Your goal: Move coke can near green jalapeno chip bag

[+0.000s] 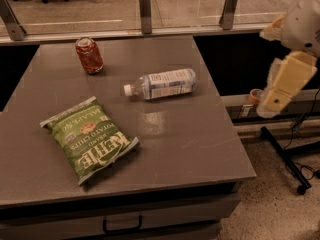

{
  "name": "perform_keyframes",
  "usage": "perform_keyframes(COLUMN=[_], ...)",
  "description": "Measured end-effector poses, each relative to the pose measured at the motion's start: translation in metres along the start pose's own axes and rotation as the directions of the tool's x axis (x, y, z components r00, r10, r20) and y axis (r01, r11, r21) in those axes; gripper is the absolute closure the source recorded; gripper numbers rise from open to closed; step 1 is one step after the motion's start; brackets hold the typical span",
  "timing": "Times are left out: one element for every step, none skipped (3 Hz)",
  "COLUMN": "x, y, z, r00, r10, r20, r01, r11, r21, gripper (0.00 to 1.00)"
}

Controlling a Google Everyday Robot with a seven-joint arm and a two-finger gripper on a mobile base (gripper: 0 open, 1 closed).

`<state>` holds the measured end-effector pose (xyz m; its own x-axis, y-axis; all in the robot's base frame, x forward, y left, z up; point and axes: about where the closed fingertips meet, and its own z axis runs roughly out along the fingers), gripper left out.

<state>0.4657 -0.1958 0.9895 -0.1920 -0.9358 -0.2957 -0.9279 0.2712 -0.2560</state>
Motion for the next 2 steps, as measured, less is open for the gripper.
perform_keyframes(x=[-0.055, -0.106], y=[-0.042, -0.083], z=[0.010, 0.021], r00=[0.985, 0.937], r10=[0.002, 0.041], r20=[0.175, 0.347], r01=[-0.001, -0.037], r11=[1.0000, 0.9992], r21=[-0.001, -0.018], gripper=[0.00, 0.00])
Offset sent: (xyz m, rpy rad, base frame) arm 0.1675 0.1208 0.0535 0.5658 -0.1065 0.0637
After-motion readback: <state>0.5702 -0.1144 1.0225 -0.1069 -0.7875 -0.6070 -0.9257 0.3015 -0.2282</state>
